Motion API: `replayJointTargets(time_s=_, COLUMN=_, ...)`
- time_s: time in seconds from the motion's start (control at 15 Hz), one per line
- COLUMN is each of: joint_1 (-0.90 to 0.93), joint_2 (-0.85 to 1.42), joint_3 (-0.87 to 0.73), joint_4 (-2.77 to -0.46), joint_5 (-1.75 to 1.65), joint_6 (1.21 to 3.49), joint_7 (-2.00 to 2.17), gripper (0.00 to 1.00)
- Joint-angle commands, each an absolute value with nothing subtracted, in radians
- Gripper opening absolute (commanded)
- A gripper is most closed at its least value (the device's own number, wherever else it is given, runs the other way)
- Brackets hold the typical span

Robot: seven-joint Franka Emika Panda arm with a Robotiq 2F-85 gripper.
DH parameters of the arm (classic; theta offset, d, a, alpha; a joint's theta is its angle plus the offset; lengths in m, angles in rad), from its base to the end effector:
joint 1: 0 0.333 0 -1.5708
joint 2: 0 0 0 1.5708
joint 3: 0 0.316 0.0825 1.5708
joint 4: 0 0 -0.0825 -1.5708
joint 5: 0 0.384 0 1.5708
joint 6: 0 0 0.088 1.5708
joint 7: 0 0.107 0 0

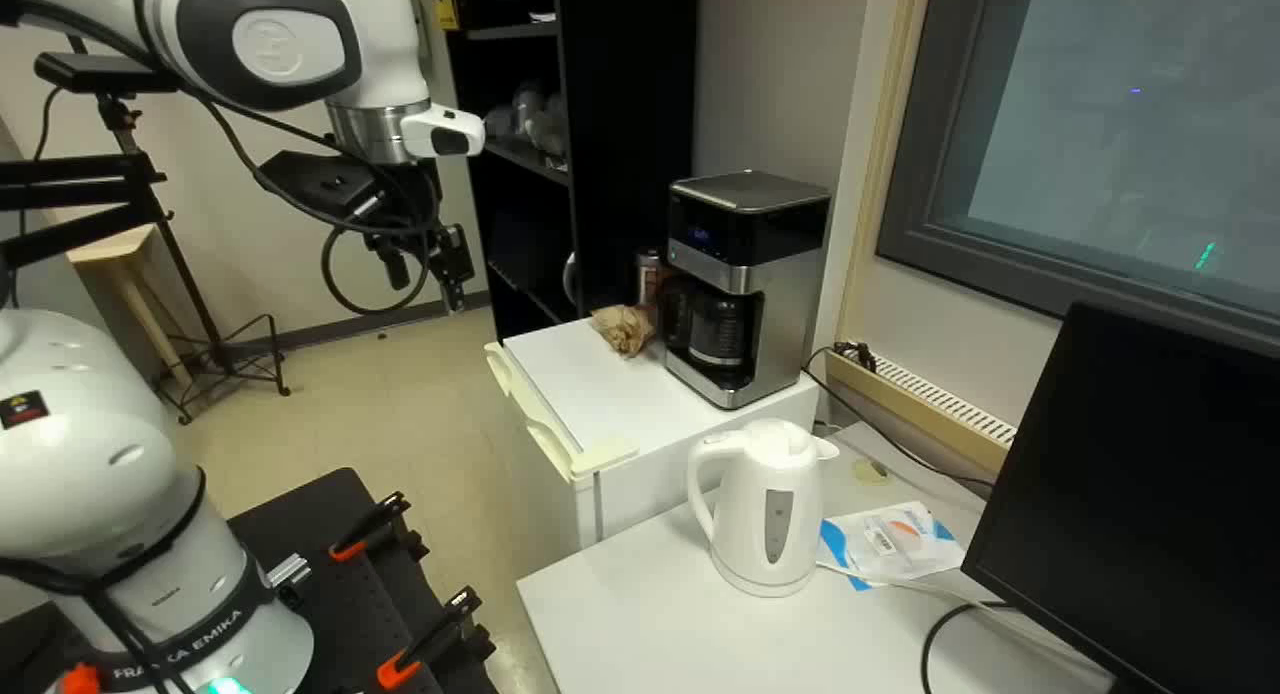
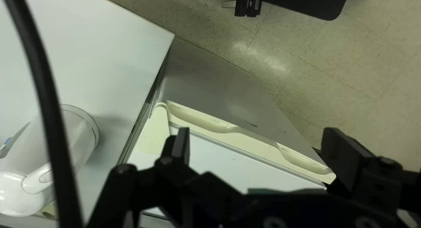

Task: Push the second button from the right on the coffee maker

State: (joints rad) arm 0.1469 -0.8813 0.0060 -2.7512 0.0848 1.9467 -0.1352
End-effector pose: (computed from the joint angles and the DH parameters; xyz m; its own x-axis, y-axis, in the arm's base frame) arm 0.2916 0.0507 0.4636 0.9641 0.2515 0.0852 0.2573 -0.9641 -0.0654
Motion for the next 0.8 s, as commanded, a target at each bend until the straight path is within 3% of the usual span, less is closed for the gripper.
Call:
replayJointTargets(time_s=0.0, joint_1=0.143, joint_2=-0.881, joint_3=0.010, joint_4=-2.749, joint_5=0.088, joint_6=1.944, joint_7=-0.138, gripper=1.00)
replayJointTargets(time_s=0.73, joint_1=0.129, joint_2=-0.797, joint_3=0.047, joint_4=-2.715, joint_5=-0.006, joint_6=2.057, joint_7=-0.144, gripper=1.00)
